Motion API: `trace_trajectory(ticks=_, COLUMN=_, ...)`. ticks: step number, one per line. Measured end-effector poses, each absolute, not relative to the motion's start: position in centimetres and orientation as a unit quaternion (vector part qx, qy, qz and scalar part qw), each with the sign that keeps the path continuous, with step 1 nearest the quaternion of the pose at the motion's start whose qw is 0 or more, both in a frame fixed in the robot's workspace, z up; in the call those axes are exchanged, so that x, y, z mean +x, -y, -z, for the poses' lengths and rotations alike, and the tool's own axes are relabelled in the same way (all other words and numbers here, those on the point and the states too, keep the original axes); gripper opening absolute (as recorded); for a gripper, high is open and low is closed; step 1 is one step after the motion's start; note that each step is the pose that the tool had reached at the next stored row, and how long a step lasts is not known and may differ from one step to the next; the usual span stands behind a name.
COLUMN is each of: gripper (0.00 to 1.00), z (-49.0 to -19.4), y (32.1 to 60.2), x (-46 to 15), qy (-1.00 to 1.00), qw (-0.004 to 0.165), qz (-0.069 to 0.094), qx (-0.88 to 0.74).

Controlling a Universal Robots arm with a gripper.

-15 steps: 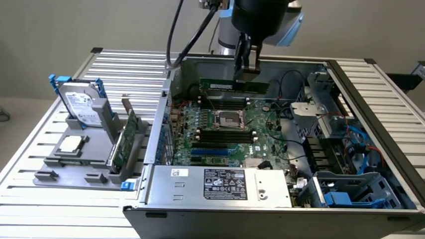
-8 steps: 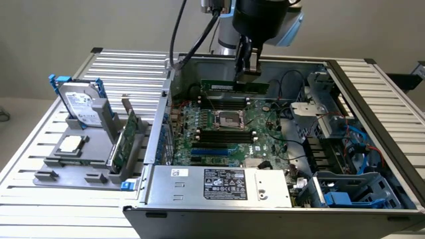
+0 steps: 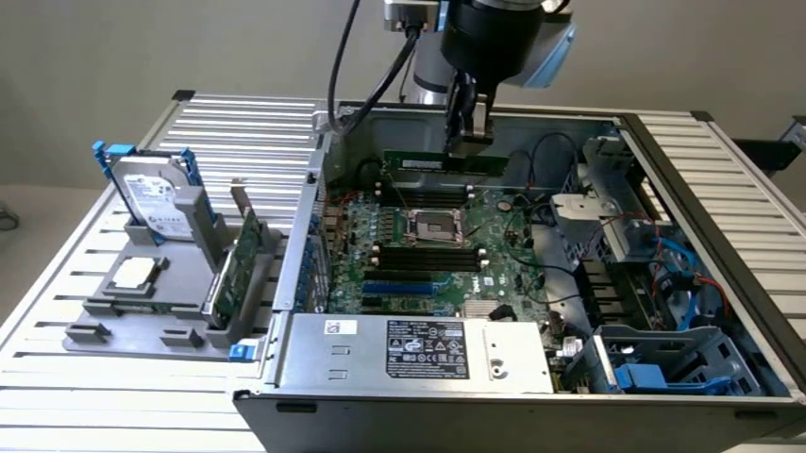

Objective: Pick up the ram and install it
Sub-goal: 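Pick up the ram and move it above insertion slot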

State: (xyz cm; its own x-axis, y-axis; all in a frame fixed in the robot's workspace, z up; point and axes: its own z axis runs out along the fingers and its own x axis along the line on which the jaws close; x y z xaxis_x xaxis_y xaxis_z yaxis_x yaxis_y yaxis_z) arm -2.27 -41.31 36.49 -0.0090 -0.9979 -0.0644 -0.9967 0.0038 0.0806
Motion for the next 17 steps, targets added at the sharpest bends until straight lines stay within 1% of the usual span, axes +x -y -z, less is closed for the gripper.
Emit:
trace_trajectory(ticks=7, gripper=0.14, z=-36.0, y=39.6, x=-2.2, qy=0.707, qw=0.006, qz=0.051, qx=0.706)
trace_trajectory(ticks=17, gripper=0.14, z=-36.0, y=39.4, x=-1.7, qy=0.706, qw=0.006, qz=0.051, qx=0.706)
